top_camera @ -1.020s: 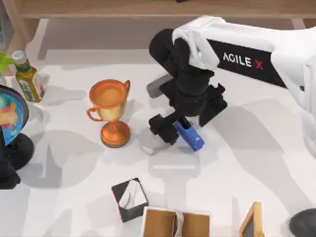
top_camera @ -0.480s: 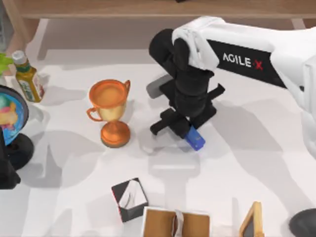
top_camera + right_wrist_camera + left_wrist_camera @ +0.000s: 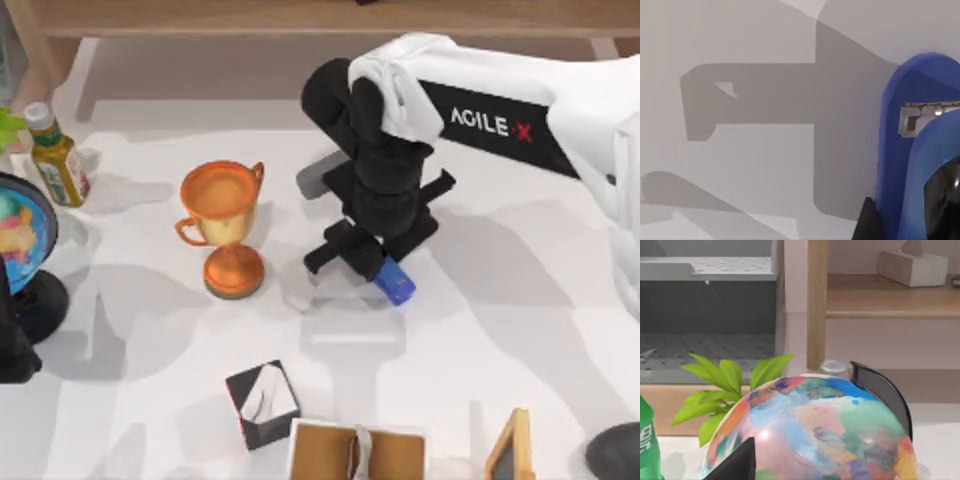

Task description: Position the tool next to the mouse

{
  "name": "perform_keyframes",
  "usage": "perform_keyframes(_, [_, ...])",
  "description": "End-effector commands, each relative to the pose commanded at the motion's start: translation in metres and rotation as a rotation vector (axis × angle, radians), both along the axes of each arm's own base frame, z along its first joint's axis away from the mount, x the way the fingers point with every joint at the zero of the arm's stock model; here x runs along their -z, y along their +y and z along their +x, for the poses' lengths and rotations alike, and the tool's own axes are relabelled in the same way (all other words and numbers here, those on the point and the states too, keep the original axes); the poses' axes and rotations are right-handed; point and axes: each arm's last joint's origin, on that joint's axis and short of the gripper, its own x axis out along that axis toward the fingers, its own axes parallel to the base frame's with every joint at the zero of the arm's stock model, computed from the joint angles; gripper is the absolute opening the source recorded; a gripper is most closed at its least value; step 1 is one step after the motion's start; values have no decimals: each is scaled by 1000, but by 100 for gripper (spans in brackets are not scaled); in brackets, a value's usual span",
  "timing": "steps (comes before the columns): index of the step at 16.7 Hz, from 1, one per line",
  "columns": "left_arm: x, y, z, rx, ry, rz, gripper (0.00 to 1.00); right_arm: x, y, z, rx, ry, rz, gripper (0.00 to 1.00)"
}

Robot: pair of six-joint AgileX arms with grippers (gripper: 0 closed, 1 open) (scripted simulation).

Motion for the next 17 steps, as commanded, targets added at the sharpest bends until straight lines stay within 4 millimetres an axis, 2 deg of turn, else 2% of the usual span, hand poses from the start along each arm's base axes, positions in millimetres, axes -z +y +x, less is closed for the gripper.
perform_keyframes(2, [0, 0, 0, 0, 0, 0, 100, -2, -1, 1, 2, -3, 0, 0])
perform_keyframes(8, [0, 0, 0, 0, 0, 0, 100, -31, -1, 1, 3, -2, 0, 0])
perform_keyframes(12, [0, 0, 0, 0, 0, 0, 100, -29, -1, 1, 5, 1, -2, 0])
perform_keyframes(14, [0, 0, 0, 0, 0, 0, 100, -35, -11, 3, 31, -8, 3, 0])
perform_keyframes(17, [0, 0, 0, 0, 0, 0, 100, -42, -42, 5, 113, -12, 4, 0])
